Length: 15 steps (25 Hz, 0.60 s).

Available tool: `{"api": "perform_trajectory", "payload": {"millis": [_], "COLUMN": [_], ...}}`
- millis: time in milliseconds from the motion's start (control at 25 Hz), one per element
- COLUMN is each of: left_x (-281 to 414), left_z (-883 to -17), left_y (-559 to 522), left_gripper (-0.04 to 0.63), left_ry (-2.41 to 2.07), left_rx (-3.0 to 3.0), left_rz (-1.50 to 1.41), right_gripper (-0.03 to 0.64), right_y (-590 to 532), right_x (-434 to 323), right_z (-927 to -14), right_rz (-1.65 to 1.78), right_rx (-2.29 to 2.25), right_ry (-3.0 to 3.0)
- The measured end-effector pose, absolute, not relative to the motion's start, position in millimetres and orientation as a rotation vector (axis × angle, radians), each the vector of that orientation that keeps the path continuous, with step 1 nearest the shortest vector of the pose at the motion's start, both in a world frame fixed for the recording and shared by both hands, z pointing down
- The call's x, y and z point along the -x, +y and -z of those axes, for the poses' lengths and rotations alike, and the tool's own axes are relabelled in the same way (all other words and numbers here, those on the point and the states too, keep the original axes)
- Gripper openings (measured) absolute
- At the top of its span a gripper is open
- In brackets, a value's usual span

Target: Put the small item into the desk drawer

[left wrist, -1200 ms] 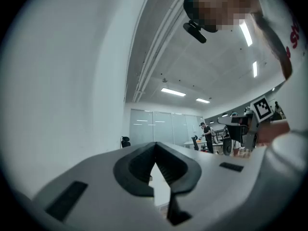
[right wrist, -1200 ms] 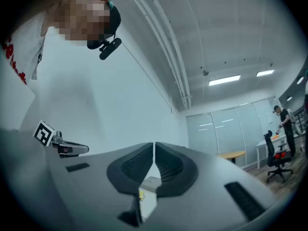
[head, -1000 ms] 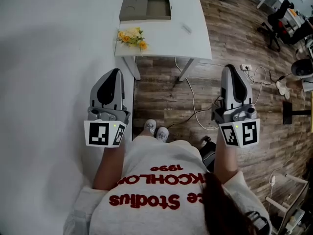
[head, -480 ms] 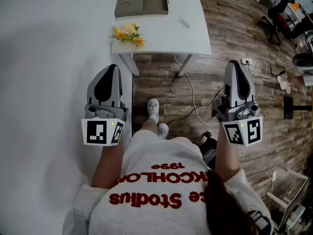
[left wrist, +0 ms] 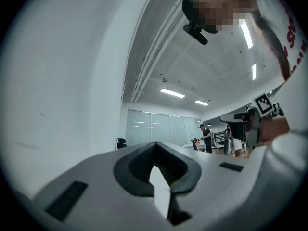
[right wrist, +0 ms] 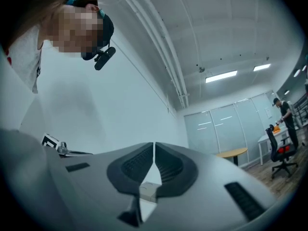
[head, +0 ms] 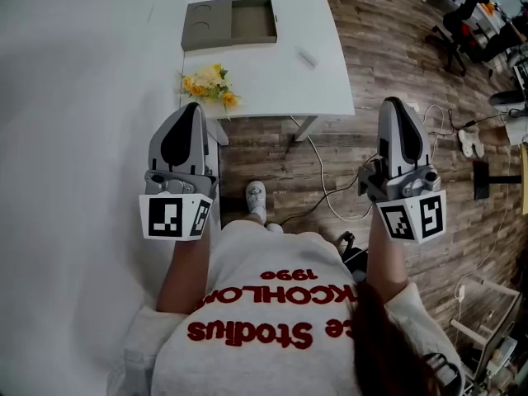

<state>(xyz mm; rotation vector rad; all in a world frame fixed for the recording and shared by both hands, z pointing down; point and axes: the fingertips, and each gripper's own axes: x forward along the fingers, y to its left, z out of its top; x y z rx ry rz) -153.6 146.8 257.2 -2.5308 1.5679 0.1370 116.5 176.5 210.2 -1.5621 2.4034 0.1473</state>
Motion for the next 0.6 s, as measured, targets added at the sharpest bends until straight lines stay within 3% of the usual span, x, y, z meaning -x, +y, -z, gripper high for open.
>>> {"api": "perform_trajectory", "payload": {"millis": [600], "left_x": [165], "left_z": [-268], "left_y": [48], "left_gripper": [0.008], "left_ry": [1.529], "left_rx": [2.553], "left_rz": [-0.186], "right_gripper": [0.014], "right_y": [86], "right_x": [-87], "right_z": [-222], "right_rz": [-0.115], "right_rx": [1.557], "right_ry": [2.39]}}
